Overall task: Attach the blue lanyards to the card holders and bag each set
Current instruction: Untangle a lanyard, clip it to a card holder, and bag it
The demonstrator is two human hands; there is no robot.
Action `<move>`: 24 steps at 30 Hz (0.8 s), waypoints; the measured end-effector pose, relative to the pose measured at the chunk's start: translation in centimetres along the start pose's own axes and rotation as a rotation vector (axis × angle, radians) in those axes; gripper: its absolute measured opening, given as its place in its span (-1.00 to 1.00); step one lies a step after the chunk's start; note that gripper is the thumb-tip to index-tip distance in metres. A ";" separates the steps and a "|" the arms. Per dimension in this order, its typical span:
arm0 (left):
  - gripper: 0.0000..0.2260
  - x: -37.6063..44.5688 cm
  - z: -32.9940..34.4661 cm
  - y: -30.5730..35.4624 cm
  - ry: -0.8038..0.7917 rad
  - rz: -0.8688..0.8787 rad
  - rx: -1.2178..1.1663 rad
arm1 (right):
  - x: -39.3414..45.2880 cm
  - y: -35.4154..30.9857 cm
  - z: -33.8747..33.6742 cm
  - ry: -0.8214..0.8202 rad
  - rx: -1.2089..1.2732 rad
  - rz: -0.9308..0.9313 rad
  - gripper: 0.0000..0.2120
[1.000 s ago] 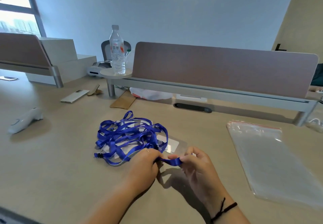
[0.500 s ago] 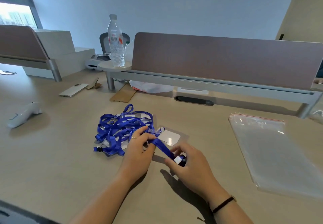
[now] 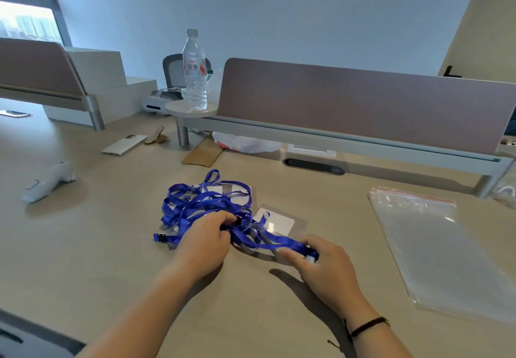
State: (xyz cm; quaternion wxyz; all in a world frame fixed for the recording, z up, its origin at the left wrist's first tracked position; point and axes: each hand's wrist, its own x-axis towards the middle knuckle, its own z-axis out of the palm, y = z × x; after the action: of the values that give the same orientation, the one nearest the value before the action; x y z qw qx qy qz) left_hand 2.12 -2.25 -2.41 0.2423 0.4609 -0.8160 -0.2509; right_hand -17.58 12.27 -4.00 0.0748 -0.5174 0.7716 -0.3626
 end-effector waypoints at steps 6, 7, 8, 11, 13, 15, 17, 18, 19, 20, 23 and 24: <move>-0.40 1.0 -0.7 0.6 -0.131 0.085 0.338 | -0.2 -0.9 0.7 -0.056 -0.117 -0.040 -0.64; -0.32 1.1 -0.3 0.7 -0.163 0.099 0.405 | -0.3 -1.0 0.8 -0.066 -0.153 -0.053 -0.65; -0.28 1.2 0.1 0.9 -0.179 0.106 0.446 | -0.3 -1.1 0.9 -0.074 -0.188 -0.062 -0.65; -0.42 1.9 0.6 1.4 -0.203 0.089 0.439 | -0.3 -1.2 0.9 -0.068 -0.248 -0.074 -0.64; -0.66 1.9 0.8 1.7 -0.199 0.088 0.447 | -0.3 -1.2 0.8 -0.053 -0.267 -0.056 -0.63; -0.84 2.0 0.7 1.7 -0.186 0.103 0.461 | -0.2 -1.1 1.0 -0.046 -0.288 -0.038 -0.61; -0.91 2.1 0.3 1.7 -0.208 0.110 0.361 | -0.1 -0.9 1.2 -0.041 -0.313 -0.022 -0.61; -0.90 2.1 -0.1 1.9 -0.222 0.103 0.244 | 0.0 -0.8 1.2 -0.040 -0.327 -0.013 -0.61; -0.89 2.2 -0.7 2.1 -0.226 0.087 0.103 | 0.1 -0.7 1.3 -0.037 -0.339 -0.008 -0.62; -0.88 2.3 -1.4 2.4 -0.210 0.060 -0.055 | 0.1 -0.7 1.3 -0.034 -0.346 0.001 -0.64; -0.82 3.0 -2.9 2.5 -0.105 -0.116 -0.553 | 0.2 -0.7 1.1 -0.018 -0.352 0.021 -0.69; -0.81 3.6 -3.2 2.2 -0.034 -0.161 -0.675 | 0.1 -0.7 1.1 -0.017 -0.351 0.028 -0.69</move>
State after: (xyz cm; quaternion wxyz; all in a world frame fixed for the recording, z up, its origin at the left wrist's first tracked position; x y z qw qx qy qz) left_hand 1.09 -4.96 1.98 0.3470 0.4133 -0.6521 -0.5325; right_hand -16.59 11.47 -4.33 -0.0049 -0.5147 0.8295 -0.2167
